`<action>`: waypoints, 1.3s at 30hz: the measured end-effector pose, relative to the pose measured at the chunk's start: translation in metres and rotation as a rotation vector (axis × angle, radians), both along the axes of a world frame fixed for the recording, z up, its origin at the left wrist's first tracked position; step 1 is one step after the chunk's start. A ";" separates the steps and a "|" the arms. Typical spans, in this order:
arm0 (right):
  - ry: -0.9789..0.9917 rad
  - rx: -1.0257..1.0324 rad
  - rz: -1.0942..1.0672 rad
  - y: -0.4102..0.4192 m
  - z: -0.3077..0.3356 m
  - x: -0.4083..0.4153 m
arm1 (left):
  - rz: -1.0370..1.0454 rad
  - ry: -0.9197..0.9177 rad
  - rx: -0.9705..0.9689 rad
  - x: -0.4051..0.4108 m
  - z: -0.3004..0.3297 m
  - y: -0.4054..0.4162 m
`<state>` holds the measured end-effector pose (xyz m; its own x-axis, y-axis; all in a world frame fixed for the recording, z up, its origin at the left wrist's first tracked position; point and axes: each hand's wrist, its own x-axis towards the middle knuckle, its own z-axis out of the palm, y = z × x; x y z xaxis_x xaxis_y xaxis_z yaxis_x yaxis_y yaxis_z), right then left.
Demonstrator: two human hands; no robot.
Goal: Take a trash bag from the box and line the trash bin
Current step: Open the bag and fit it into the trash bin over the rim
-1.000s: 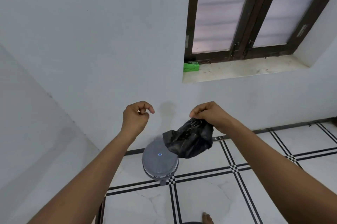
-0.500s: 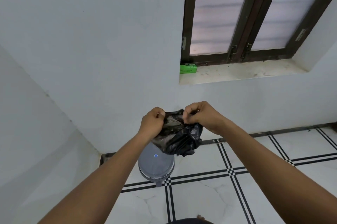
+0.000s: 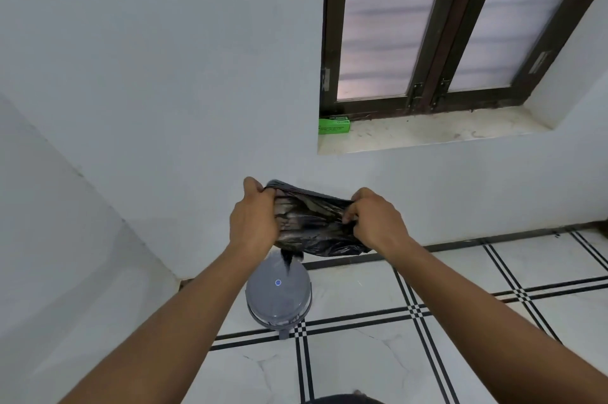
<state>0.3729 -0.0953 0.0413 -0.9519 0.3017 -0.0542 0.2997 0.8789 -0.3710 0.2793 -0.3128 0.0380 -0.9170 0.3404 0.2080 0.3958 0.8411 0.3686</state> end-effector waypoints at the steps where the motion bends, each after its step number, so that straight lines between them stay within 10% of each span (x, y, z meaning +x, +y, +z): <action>1: -0.035 -0.051 -0.036 0.002 -0.001 0.001 | 0.011 0.019 -0.059 0.000 -0.002 -0.004; 7: -0.120 -0.254 -0.191 0.007 -0.005 -0.003 | 0.095 -0.029 -0.341 -0.010 -0.020 -0.018; 12: -0.123 -0.608 -0.178 -0.007 -0.008 -0.006 | 0.288 -0.609 0.610 -0.008 -0.005 0.004; 14: -0.100 -0.745 -0.216 -0.016 -0.010 -0.006 | 0.321 -0.543 0.735 -0.005 -0.004 0.010; 18: 0.053 -0.748 -0.335 -0.024 -0.014 -0.008 | 0.203 -0.220 0.257 -0.005 -0.016 0.007; 27: -0.059 -0.001 -0.092 -0.008 -0.022 -0.005 | 0.190 -0.239 0.044 -0.005 -0.026 -0.028; 33: -0.161 0.205 -0.045 -0.011 -0.037 -0.004 | 0.090 -0.118 -0.545 -0.018 -0.043 -0.043; 39: -0.436 -0.013 -0.003 -0.015 -0.035 -0.019 | 0.156 -0.776 -0.019 -0.038 -0.027 -0.041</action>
<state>0.3537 -0.1102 0.0063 -0.8381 0.3014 -0.4546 0.4337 0.8737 -0.2203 0.2417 -0.3541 0.0112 -0.8351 0.1926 -0.5153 -0.0919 0.8747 0.4759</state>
